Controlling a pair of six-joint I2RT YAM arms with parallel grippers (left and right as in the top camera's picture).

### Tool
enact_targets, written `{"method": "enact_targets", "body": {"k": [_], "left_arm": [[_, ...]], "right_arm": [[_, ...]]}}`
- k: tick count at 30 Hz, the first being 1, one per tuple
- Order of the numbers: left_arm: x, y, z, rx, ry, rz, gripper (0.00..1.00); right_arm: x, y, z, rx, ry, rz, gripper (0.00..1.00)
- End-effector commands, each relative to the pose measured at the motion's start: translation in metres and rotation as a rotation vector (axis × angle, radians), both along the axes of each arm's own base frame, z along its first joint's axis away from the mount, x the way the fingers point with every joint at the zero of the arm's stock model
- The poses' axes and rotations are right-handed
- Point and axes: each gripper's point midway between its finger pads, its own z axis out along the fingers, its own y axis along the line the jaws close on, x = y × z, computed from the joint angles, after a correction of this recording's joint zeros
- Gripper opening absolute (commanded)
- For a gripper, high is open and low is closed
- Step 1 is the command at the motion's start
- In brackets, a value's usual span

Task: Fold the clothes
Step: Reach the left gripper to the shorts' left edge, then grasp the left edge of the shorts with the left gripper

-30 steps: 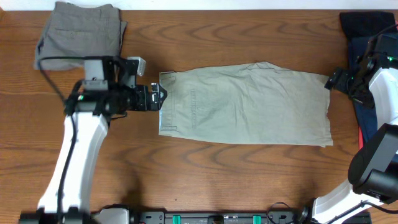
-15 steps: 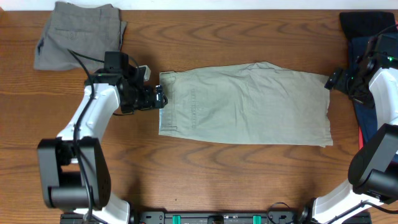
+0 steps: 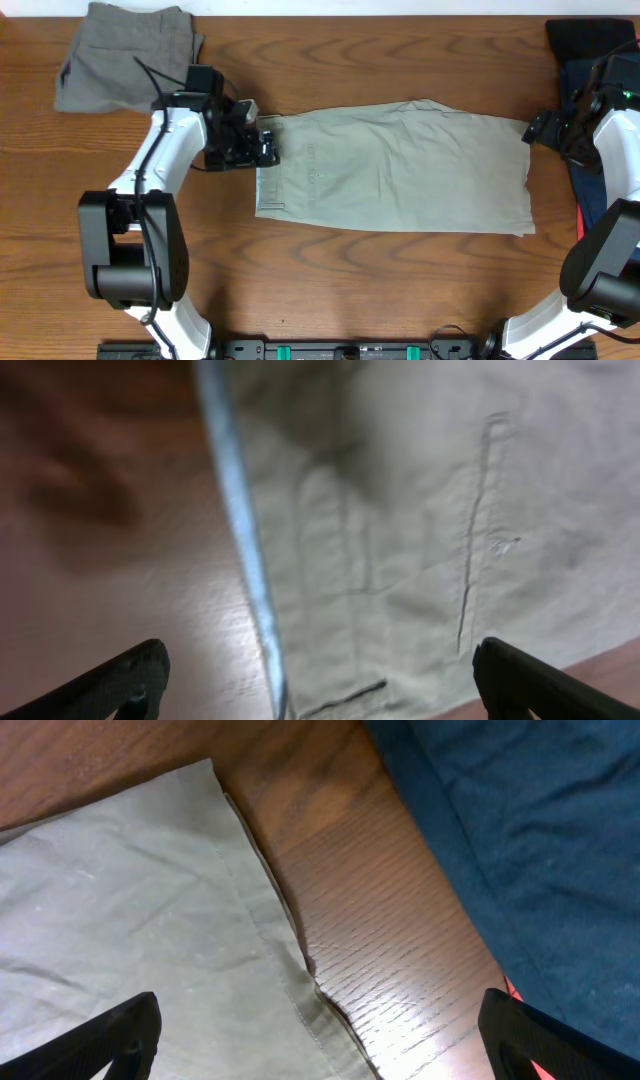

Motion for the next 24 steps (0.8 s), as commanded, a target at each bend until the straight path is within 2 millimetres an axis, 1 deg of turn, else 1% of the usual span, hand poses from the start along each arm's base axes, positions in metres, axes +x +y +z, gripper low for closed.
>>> {"method": "enact_targets", "body": {"k": [1,9,13,20,24], "left_arm": [[0.009,-0.006,0.003,0.002,-0.041,-0.037,0.98],[0.017,-0.007,0.003,0.003,-0.074,-0.036,0.98],[0.020,-0.007,0.001,-0.004,-0.079,-0.001,0.98],[0.020,-0.007,-0.004,-0.005,-0.063,0.012,0.98],[0.018,-0.007,-0.011,-0.004,-0.045,0.012,0.98]], "right_arm": [[0.001,-0.005,0.008,-0.019,-0.016,0.002,0.99],[0.001,-0.005,0.008,-0.019,-0.016,0.002,0.99],[0.001,-0.005,0.008,-0.019,-0.016,0.002,0.99],[0.001,-0.005,0.008,-0.019,-0.016,0.002,0.99],[0.001,-0.005,0.008,-0.019,-0.016,0.002,0.99]]}}
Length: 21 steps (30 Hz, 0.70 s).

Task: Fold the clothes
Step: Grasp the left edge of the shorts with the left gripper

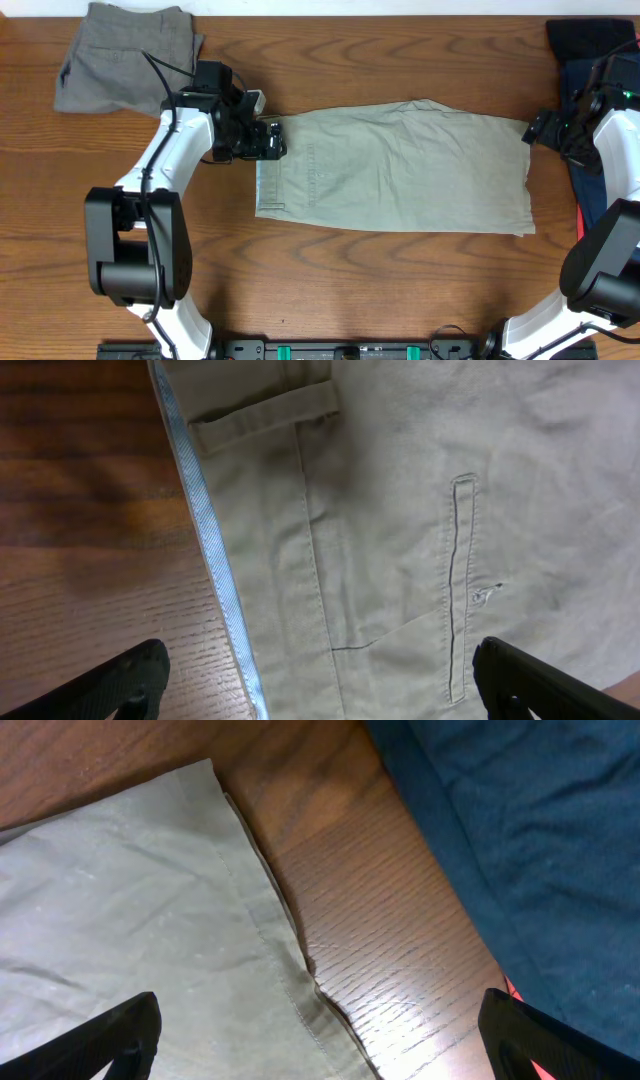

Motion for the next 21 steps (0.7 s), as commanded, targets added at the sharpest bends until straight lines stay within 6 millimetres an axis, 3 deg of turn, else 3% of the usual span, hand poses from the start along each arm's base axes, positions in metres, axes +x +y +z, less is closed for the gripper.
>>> {"method": "enact_targets", "body": {"k": [1,13,21], "left_arm": [[-0.002,0.002,-0.013,0.005,0.037,0.012,0.98],[-0.004,0.002,-0.028,0.005,0.080,0.023,0.98],[-0.010,-0.001,-0.052,-0.017,0.160,0.051,0.98]], "right_arm": [[0.001,-0.005,0.008,-0.019,-0.016,0.002,0.99],[0.001,-0.005,0.008,-0.019,-0.016,0.002,0.99],[0.001,-0.005,0.008,-0.019,-0.016,0.002,0.99]]}}
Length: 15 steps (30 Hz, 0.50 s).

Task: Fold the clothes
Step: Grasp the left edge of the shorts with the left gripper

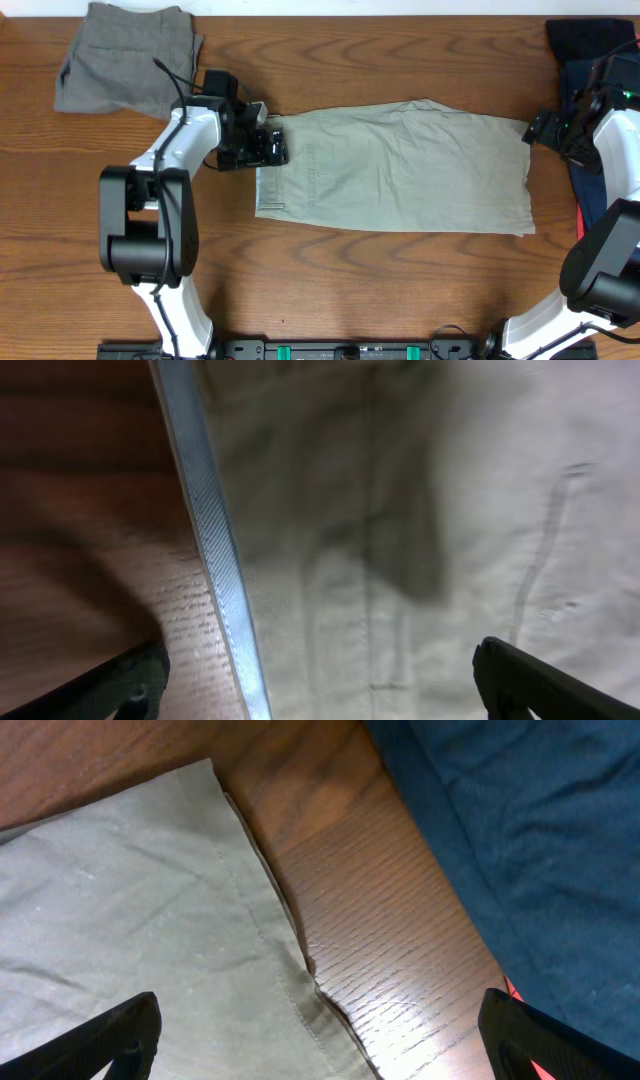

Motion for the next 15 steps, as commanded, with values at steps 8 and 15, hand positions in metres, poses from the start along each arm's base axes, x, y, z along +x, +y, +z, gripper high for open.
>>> {"method": "enact_targets", "body": {"k": [8,15], "left_arm": [[-0.005,-0.009,-0.011,-0.074,0.054,0.019,0.98],[-0.014,-0.012,-0.015,-0.098,0.081,0.016,0.97]], "right_arm": [[0.001,-0.005,0.008,-0.019,-0.016,0.002,0.99],[0.001,-0.005,0.008,-0.019,-0.016,0.002,0.99]]}}
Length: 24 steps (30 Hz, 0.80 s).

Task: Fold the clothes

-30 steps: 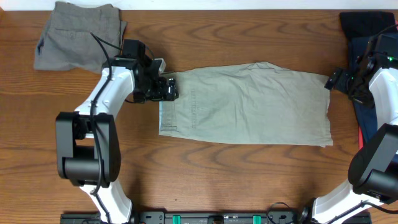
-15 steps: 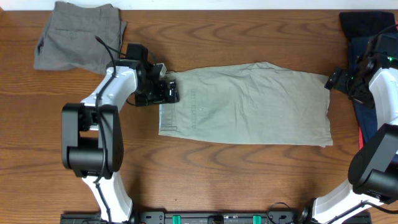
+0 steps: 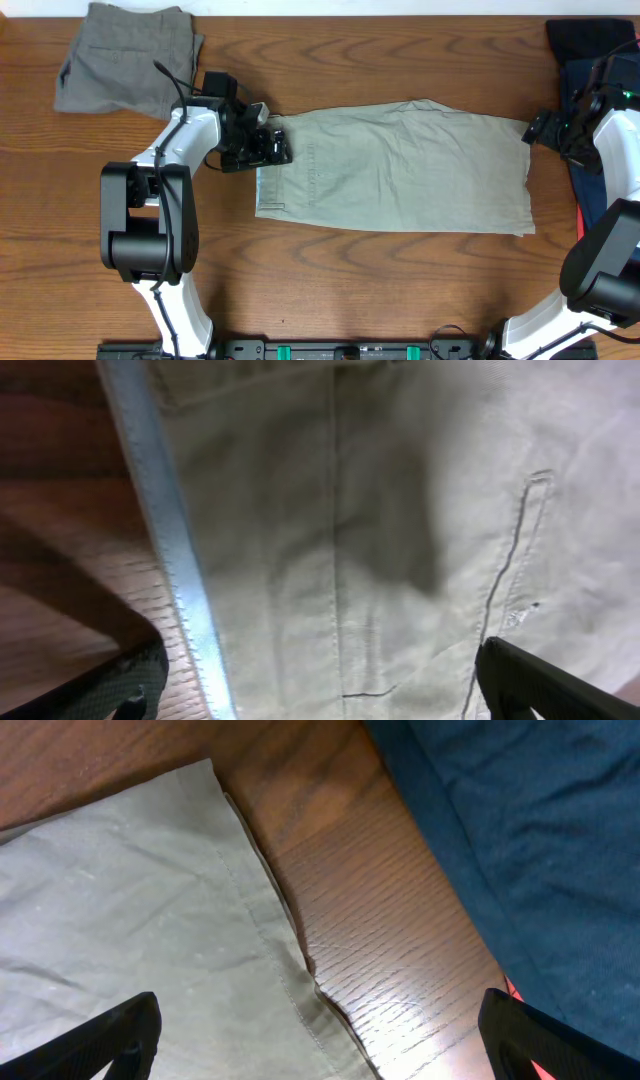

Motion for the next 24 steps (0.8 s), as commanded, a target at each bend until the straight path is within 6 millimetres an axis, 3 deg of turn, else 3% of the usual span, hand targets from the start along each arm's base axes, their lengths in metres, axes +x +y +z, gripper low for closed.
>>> {"method": "enact_targets", "body": {"k": [1,12,21,24], "left_arm": [[-0.014,-0.002,-0.017,-0.019,0.066,0.002,0.97],[-0.024,-0.002,-0.041,-0.014,0.130,0.003,0.83],[-0.029,-0.001,-0.044,-0.012,0.157,0.003,0.49],[-0.030,0.000,-0.044,-0.007,0.161,0.003,0.25]], "right_arm": [[0.001,-0.005,0.008,-0.019,-0.016,0.002,0.99],[0.001,-0.004,0.008,-0.018,-0.016,0.003,0.99],[0.001,-0.004,0.008,-0.018,-0.016,0.003,0.99],[0.001,-0.004,0.008,-0.018,-0.016,0.003,0.99]]}}
